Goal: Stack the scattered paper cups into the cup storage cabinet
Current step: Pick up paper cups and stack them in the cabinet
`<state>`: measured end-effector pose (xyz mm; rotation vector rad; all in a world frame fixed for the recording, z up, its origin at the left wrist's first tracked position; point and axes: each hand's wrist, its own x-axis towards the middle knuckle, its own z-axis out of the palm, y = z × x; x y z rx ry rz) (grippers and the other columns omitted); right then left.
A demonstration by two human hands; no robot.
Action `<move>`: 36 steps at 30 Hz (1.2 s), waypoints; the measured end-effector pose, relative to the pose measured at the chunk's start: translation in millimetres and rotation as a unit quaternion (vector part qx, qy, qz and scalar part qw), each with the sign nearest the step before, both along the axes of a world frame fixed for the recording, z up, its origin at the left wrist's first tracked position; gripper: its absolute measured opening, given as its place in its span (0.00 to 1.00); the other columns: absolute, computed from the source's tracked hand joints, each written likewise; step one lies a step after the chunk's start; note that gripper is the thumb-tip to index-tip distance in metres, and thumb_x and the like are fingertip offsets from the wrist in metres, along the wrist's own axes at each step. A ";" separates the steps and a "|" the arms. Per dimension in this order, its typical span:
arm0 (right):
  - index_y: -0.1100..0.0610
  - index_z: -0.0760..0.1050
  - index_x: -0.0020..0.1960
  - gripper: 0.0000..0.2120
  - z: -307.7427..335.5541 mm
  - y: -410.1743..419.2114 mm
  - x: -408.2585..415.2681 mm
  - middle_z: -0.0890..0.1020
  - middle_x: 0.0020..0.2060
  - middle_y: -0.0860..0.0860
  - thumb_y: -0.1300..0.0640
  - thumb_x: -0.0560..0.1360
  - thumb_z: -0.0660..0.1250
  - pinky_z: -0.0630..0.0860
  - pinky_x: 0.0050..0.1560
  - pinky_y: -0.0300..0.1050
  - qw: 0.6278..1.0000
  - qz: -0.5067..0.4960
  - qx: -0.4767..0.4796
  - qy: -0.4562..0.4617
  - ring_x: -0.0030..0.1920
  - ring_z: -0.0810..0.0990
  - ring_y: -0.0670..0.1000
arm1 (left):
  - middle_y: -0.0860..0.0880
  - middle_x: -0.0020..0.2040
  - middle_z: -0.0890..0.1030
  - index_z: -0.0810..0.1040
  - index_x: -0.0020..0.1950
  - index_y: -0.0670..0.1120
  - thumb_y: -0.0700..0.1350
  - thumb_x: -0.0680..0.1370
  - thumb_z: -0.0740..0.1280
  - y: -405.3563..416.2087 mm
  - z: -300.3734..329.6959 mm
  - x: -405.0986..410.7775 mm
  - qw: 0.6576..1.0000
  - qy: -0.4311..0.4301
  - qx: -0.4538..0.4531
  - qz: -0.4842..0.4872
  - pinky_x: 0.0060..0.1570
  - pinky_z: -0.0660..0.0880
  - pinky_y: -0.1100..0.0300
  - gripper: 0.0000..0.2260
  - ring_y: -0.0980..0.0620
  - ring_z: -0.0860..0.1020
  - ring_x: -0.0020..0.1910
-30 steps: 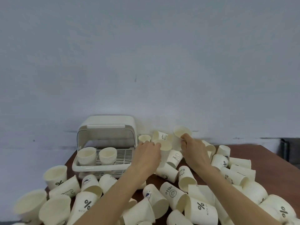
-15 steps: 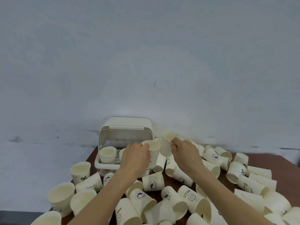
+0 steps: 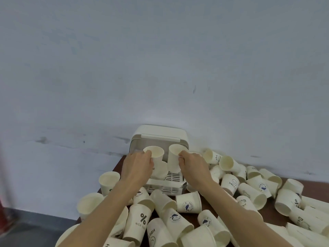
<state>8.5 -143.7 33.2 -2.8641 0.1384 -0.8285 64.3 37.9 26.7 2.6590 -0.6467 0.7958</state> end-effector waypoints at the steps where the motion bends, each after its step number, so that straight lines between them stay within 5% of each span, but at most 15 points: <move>1: 0.57 0.76 0.53 0.11 -0.3 3.8 4.8 0.81 0.39 0.54 0.55 0.80 0.56 0.75 0.41 0.53 1.000 0.001 0.002 0.000 0.42 0.78 0.57 | 0.47 0.45 0.80 0.75 0.46 0.46 0.47 0.80 0.56 3.7 -0.5 4.1 1.000 0.002 -0.005 0.008 0.38 0.66 0.56 0.10 0.45 0.75 0.42; 10: 0.58 0.76 0.55 0.13 -11.4 26.6 48.8 0.82 0.43 0.56 0.56 0.80 0.54 0.77 0.41 0.52 1.000 -0.004 0.012 0.022 0.43 0.78 0.58 | 0.46 0.42 0.80 0.77 0.47 0.44 0.44 0.80 0.59 26.3 -12.0 47.8 0.996 -0.021 -0.057 0.064 0.38 0.63 0.57 0.09 0.46 0.74 0.40; 19: 0.56 0.77 0.54 0.11 -46.0 25.4 67.4 0.82 0.43 0.55 0.58 0.80 0.56 0.67 0.35 0.45 0.995 -0.016 -0.022 0.100 0.40 0.78 0.57 | 0.46 0.51 0.79 0.76 0.53 0.46 0.37 0.78 0.59 26.2 -35.1 57.3 0.996 0.030 0.033 0.080 0.42 0.61 0.60 0.09 0.46 0.75 0.49; 28: 0.57 0.75 0.59 0.14 -66.6 30.2 70.4 0.81 0.50 0.57 0.64 0.78 0.56 0.71 0.43 0.48 0.989 -0.006 -0.023 0.146 0.49 0.77 0.58 | 0.47 0.52 0.79 0.78 0.53 0.47 0.37 0.76 0.62 23.6 -58.3 72.1 0.990 0.066 0.102 0.065 0.48 0.66 0.56 0.09 0.46 0.74 0.52; 36: 0.55 0.77 0.56 0.14 -72.4 35.1 69.3 0.81 0.48 0.55 0.63 0.78 0.55 0.77 0.44 0.50 0.988 -0.015 0.000 0.155 0.47 0.78 0.57 | 0.45 0.56 0.77 0.77 0.55 0.46 0.37 0.74 0.65 22.2 -65.3 69.2 0.985 0.099 0.132 0.053 0.52 0.69 0.54 0.11 0.46 0.73 0.55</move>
